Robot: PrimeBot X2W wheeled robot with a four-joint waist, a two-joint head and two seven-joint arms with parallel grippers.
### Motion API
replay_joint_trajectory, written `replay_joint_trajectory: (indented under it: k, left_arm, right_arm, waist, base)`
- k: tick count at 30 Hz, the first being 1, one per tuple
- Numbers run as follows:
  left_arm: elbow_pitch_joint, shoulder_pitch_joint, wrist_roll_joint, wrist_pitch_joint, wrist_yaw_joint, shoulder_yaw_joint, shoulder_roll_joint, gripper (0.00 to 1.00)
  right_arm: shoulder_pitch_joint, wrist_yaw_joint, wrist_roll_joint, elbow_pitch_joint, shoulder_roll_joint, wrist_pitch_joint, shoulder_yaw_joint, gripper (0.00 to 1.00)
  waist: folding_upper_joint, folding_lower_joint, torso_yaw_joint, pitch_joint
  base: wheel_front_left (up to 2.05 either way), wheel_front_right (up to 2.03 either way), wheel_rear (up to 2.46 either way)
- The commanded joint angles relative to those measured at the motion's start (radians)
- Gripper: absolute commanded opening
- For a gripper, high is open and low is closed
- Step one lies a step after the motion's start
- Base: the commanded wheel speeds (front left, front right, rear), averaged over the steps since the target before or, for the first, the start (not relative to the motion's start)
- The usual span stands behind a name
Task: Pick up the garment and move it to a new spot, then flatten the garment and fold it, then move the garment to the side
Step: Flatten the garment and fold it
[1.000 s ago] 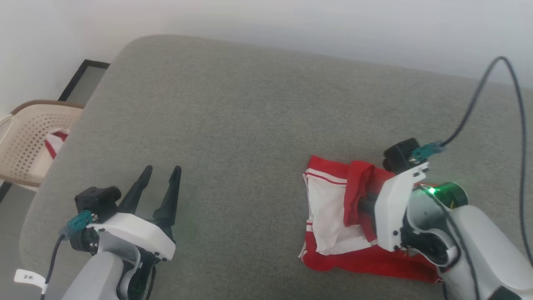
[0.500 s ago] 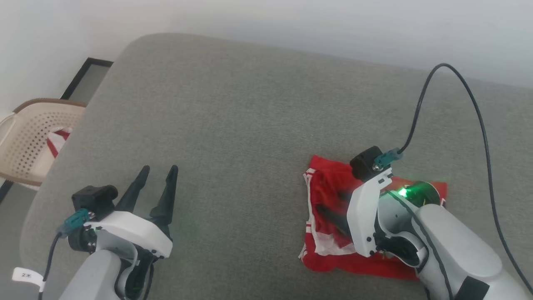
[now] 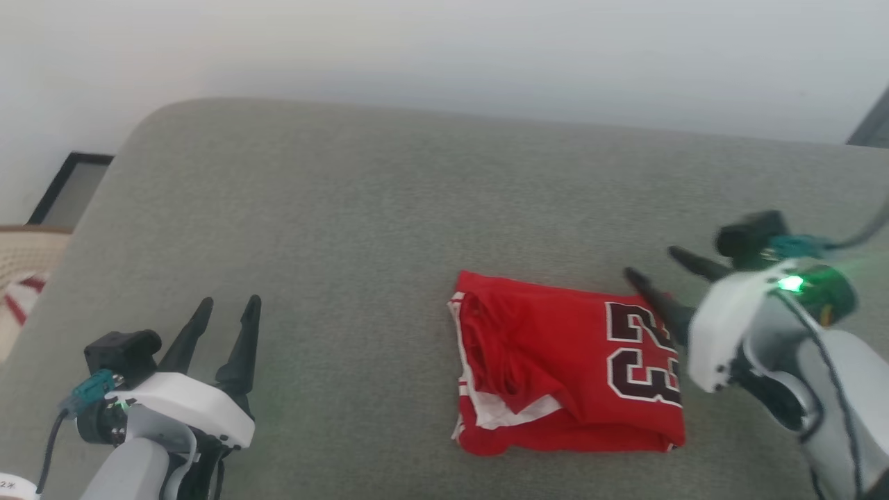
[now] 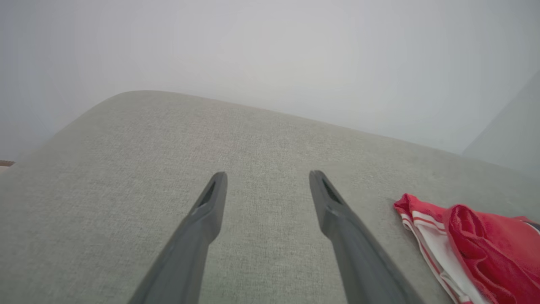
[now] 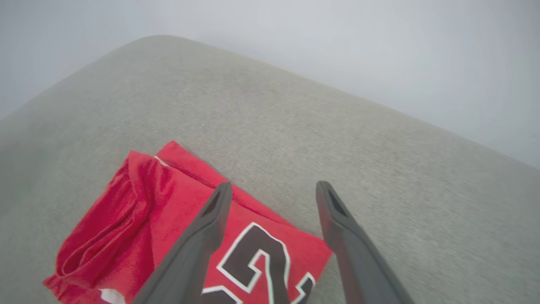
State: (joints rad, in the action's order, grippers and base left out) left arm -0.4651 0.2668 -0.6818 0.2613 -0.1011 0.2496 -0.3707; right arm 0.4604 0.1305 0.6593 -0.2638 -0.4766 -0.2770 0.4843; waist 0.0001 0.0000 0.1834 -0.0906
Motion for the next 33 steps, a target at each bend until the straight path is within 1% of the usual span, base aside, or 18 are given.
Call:
replay_joint_trajectory:
  k: [1, 6, 11, 14, 15, 19, 23, 33]
  left_arm:
    - [0.004, -0.016, -0.002, 0.004, 0.000, -0.011, -0.007, 1.00]
    - [0.006, -0.033, 0.006, 0.005, -0.002, -0.023, -0.021, 1.00]
    - [0.010, -0.056, 0.009, 0.005, 0.000, -0.037, -0.030, 1.00]
    - [0.013, -0.074, 0.011, 0.005, -0.001, -0.046, -0.037, 1.00]
    - [0.013, -0.074, 0.011, 0.005, -0.001, -0.046, -0.037, 1.00]
    - [0.021, -0.094, 0.010, 0.005, 0.002, -0.067, -0.041, 1.00]
    - [0.031, -0.116, 0.014, 0.005, 0.001, -0.084, -0.040, 1.00]
    - [0.045, -0.144, 0.028, 0.005, 0.001, -0.103, -0.035, 1.00]
  right_arm:
    - [-0.031, 0.000, -0.023, 0.009, -0.007, 0.049, -0.034, 1.00]
    - [-0.120, 0.000, -0.094, 0.011, -0.017, 0.194, -0.160, 1.00]
    - [-0.222, 0.000, -0.167, 0.011, 0.008, 0.319, -0.282, 1.00]
    - [-0.279, 0.000, -0.214, 0.014, 0.034, 0.378, -0.351, 1.00]
    - [-0.279, 0.000, -0.214, 0.014, 0.034, 0.378, -0.351, 1.00]
    - [-0.352, 0.000, -0.257, 0.015, 0.074, 0.418, -0.424, 1.00]
    - [-0.400, 0.000, -0.285, 0.024, 0.106, 0.438, -0.468, 1.00]
    - [-0.435, 0.000, -0.315, 0.053, 0.139, 0.430, -0.504, 1.00]
  waist:
    - [-0.0001, 0.0000, -0.033, 0.015]
    - [-0.0001, 0.0000, -0.077, 0.034]
    - [-0.0001, 0.0000, -0.111, 0.052]
    - [-0.0001, 0.0000, -0.126, 0.059]
    - [-0.0001, 0.0000, -0.126, 0.059]
    - [-0.0001, 0.0000, -0.139, 0.069]
    - [-0.0001, 0.0000, -0.145, 0.075]
    - [-0.0001, 0.0000, -0.137, 0.082]
  base:
    - [0.00, 0.00, 0.00]
    - [0.00, 0.00, 0.00]
    - [0.00, 0.00, 0.00]
    - [0.00, 0.00, 0.00]
    - [0.00, 0.00, 0.00]
    - [0.00, 0.00, 0.00]
    - [0.00, 0.00, 0.00]
    - [0.00, 0.00, 0.00]
